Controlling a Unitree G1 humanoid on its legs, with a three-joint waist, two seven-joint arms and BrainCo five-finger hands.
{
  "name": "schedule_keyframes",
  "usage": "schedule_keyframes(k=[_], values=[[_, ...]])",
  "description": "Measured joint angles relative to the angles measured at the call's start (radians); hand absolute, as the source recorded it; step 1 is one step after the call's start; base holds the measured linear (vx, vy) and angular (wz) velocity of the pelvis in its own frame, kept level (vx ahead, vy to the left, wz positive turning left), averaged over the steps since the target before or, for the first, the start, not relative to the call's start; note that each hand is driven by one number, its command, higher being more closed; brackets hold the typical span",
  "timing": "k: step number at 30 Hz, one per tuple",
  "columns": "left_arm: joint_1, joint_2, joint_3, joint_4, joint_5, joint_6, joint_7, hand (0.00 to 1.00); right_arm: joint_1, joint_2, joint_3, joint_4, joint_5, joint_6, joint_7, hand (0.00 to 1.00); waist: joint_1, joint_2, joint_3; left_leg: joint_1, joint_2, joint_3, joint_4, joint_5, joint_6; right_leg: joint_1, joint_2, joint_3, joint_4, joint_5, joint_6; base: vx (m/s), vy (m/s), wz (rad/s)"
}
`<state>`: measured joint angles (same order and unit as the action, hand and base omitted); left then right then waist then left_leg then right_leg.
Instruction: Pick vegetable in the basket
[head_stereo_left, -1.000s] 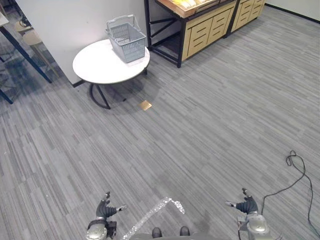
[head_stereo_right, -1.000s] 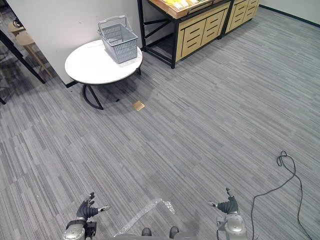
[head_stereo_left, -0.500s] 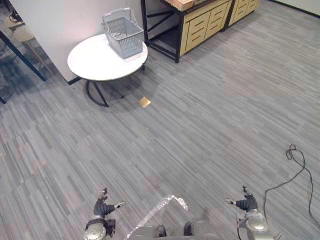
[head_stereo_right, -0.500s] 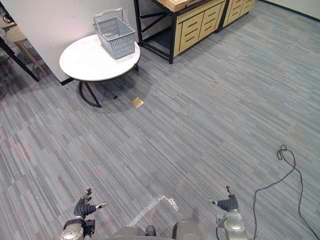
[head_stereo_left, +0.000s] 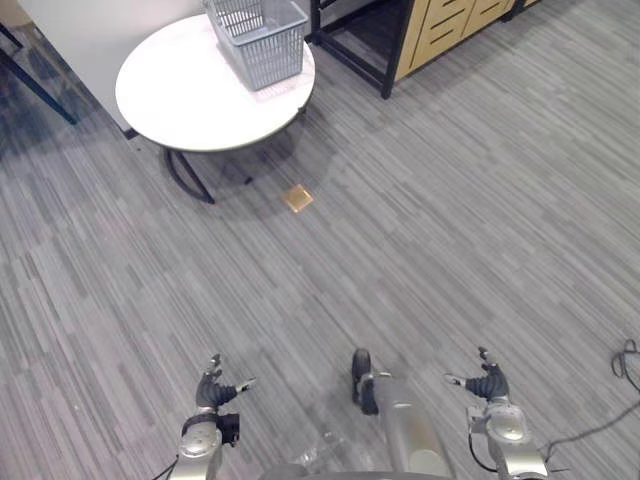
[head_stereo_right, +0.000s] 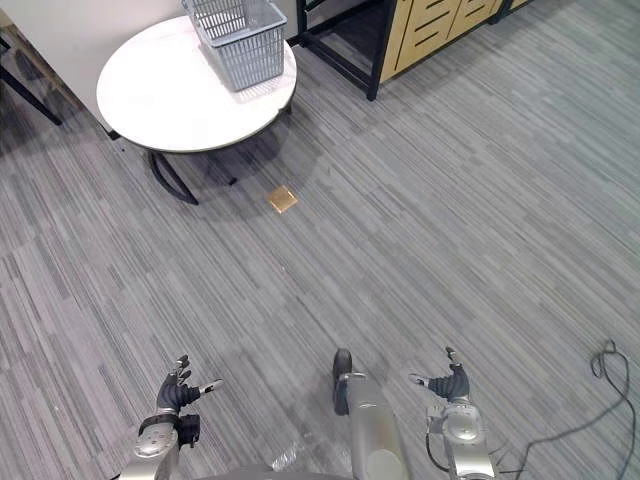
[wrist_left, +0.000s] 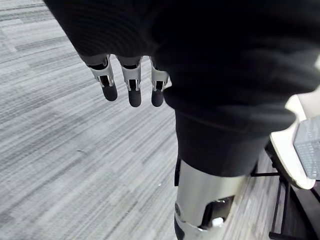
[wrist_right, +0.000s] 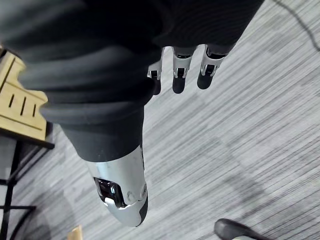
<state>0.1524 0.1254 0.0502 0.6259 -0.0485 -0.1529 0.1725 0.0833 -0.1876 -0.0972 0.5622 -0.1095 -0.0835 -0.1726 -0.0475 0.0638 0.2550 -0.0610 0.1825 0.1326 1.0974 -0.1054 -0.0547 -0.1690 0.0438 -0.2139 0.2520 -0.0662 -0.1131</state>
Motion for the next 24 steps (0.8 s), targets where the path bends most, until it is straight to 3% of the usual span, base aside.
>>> schedule_keyframes(k=[1,2,4,6,8,9,10,11,12,14,15,17,18,19,20,22,24], values=[[0.002,-0.002,0.000,-0.003,0.000,0.000,0.000,0.00,-0.005,0.007,-0.001,-0.001,0.002,-0.011,-0.001,0.00,0.022,-0.010,0.005,-0.076,0.028,0.050,0.073,-0.034,0.030,0.080,0.005,0.022,-0.060,0.000,0.000,0.40,-0.043,-0.33],[0.006,-0.002,-0.001,-0.010,-0.001,0.001,0.000,0.00,-0.010,0.009,-0.001,-0.001,0.003,-0.012,-0.002,0.00,0.038,-0.013,0.007,-0.127,0.034,0.074,0.069,-0.056,0.036,0.127,0.003,0.035,-0.101,-0.001,0.000,0.48,-0.016,-0.41],[0.019,-0.001,0.001,-0.025,-0.002,0.001,0.001,0.00,-0.016,0.011,-0.001,0.003,0.005,-0.013,-0.002,0.00,0.064,-0.012,0.010,-0.234,0.043,0.103,-0.029,-0.097,0.037,0.207,-0.001,0.056,-0.170,-0.010,0.015,0.40,0.031,-0.26],[0.028,-0.001,0.000,-0.028,-0.002,0.002,0.001,0.00,-0.020,0.011,-0.003,0.004,0.021,-0.006,-0.003,0.00,0.063,-0.027,0.028,-0.297,0.015,0.128,-0.281,-0.108,0.041,0.293,-0.034,0.056,-0.209,-0.047,0.052,0.51,0.115,-0.02],[0.034,-0.007,0.001,-0.028,-0.001,0.002,0.002,0.00,-0.022,0.004,-0.013,0.012,0.021,-0.004,-0.007,0.00,0.067,-0.033,0.032,-0.298,-0.038,0.115,-0.742,-0.029,-0.015,0.356,-0.073,0.067,-0.226,-0.095,0.091,0.53,0.192,-0.07],[0.043,-0.007,0.001,-0.028,-0.002,0.002,0.002,0.00,-0.023,0.000,-0.014,0.015,0.021,-0.004,-0.010,0.00,0.068,-0.022,0.026,-0.294,-0.042,0.111,-0.840,0.001,-0.018,0.367,-0.073,0.071,-0.226,-0.111,0.103,0.51,0.247,-0.20],[0.048,-0.004,0.005,-0.025,-0.001,0.004,0.003,0.00,-0.025,0.001,-0.013,0.030,0.021,-0.002,-0.023,0.00,0.075,-0.009,0.020,-0.285,-0.044,0.112,-0.893,0.111,-0.013,0.394,-0.086,0.082,-0.225,-0.144,0.132,0.41,0.226,-0.22],[0.052,-0.004,0.012,-0.026,-0.001,0.007,0.003,0.00,-0.025,0.003,-0.010,0.040,0.021,0.001,-0.026,0.00,0.084,-0.021,0.014,-0.281,-0.056,0.116,-0.883,0.150,0.014,0.404,-0.100,0.083,-0.220,-0.161,0.138,0.62,0.316,-0.11],[0.046,-0.014,0.031,-0.026,-0.001,0.011,0.003,0.00,-0.008,0.009,-0.004,0.042,0.021,0.004,-0.025,0.00,0.088,-0.051,-0.004,-0.301,-0.105,0.104,-0.834,0.142,0.064,0.408,-0.145,0.081,-0.195,-0.168,0.142,0.53,0.255,0.09],[0.042,-0.025,0.031,-0.026,0.000,0.012,0.002,0.00,-0.003,0.012,-0.009,0.040,0.020,0.005,-0.025,0.00,0.088,-0.063,-0.010,-0.314,-0.135,0.097,-0.752,0.071,0.120,0.372,-0.187,0.085,-0.055,-0.172,0.152,0.63,0.296,0.29],[0.046,-0.025,0.030,-0.021,0.000,0.013,0.002,0.00,0.003,0.022,-0.014,0.040,0.020,0.005,-0.025,0.00,0.088,-0.075,-0.016,-0.298,-0.153,0.098,-0.729,0.026,0.127,0.333,-0.208,0.092,0.072,-0.173,0.176,0.69,0.317,0.37],[0.043,-0.015,0.026,0.008,0.000,0.017,0.003,0.00,0.017,0.040,-0.018,0.040,0.020,0.005,-0.024,0.00,0.080,-0.098,-0.022,-0.205,-0.203,0.079,-0.724,-0.051,0.147,0.203,-0.264,0.139,0.473,-0.077,0.332,0.51,0.209,0.40],[0.041,-0.008,0.020,0.013,0.000,0.019,0.004,0.00,0.018,0.045,-0.018,0.040,0.020,0.005,-0.024,0.00,0.075,-0.102,-0.021,-0.173,-0.218,0.063,-0.727,-0.068,0.153,0.165,-0.271,0.145,0.586,-0.085,0.327,0.46,0.136,0.51],[0.046,0.002,0.006,0.014,0.001,0.020,0.004,0.00,0.020,0.051,-0.015,0.040,0.020,0.005,-0.023,0.00,0.060,-0.102,-0.019,-0.095,-0.229,0.046,-0.746,-0.093,0.163,0.102,-0.275,0.138,0.747,-0.121,0.270,0.57,0.120,0.50],[0.046,0.008,-0.009,0.014,0.001,0.020,0.004,0.00,0.025,0.051,-0.004,0.039,0.020,0.004,-0.022,0.00,0.057,-0.097,-0.018,-0.012,-0.233,0.030,-0.789,-0.104,0.168,0.042,-0.267,0.117,0.799,-0.152,0.221,0.67,0.108,0.46],[0.030,0.019,-0.018,0.014,0.001,0.019,0.003,0.00,0.027,0.053,-0.001,0.029,0.020,0.004,-0.020,0.00,0.049,-0.091,-0.017,0.086,-0.231,-0.002,-0.854,-0.106,0.168,-0.063,-0.248,0.067,0.752,-0.193,0.186,0.64,0.027,0.49],[0.016,0.019,-0.020,0.016,0.001,0.019,0.002,0.00,0.016,0.051,-0.001,0.022,0.020,0.003,-0.020,0.00,0.025,-0.077,-0.005,0.149,-0.211,-0.031,-0.886,-0.106,0.167,-0.143,-0.203,0.037,0.557,-0.207,0.172,0.52,-0.061,0.66]])
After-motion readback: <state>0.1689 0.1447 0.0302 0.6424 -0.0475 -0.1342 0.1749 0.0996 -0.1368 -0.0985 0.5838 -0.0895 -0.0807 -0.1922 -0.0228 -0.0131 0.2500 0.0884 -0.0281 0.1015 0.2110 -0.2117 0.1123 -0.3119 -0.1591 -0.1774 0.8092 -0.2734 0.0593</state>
